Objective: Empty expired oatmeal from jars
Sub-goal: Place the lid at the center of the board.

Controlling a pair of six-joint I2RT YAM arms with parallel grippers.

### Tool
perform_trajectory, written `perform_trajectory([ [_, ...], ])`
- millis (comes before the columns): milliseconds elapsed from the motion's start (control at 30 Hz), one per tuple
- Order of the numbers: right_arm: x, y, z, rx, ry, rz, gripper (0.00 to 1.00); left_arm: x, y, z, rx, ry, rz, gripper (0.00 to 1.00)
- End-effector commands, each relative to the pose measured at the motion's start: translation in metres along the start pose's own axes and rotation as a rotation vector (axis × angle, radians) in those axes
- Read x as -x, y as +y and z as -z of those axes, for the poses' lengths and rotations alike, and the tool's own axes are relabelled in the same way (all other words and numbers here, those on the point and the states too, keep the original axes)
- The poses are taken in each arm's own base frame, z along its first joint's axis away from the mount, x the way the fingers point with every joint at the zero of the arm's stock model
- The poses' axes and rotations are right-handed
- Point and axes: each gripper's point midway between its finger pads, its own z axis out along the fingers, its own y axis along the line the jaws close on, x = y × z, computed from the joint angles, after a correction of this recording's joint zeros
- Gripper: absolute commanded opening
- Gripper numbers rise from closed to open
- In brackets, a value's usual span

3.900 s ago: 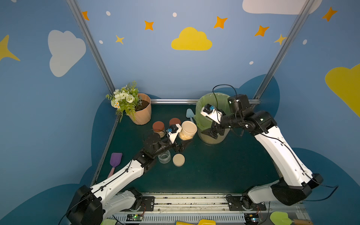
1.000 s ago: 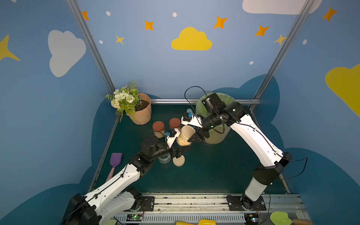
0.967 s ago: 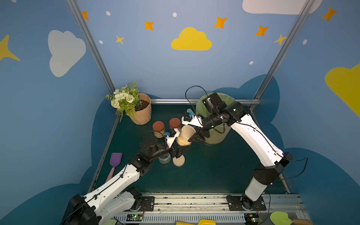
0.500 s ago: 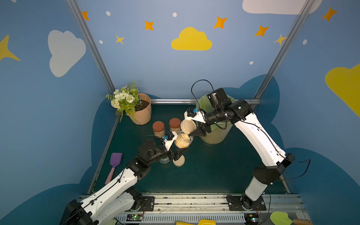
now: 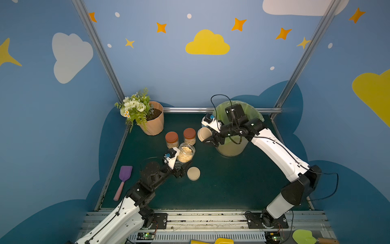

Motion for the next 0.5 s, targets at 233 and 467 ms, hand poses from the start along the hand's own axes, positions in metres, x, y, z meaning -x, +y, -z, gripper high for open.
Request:
perform_trajectory([
  [233,-0.057,-0.028,-0.088,-0.036,0.174,-0.253,0.48,0.003,0.032,0.026,0.193,-0.079,0.063,0.03],
  [467,-0.114,-0.043,-0.133,-0.125,0.350,-0.325,0.52,0.000,0.033,0.024,0.198,-0.076,0.063,0.03],
])
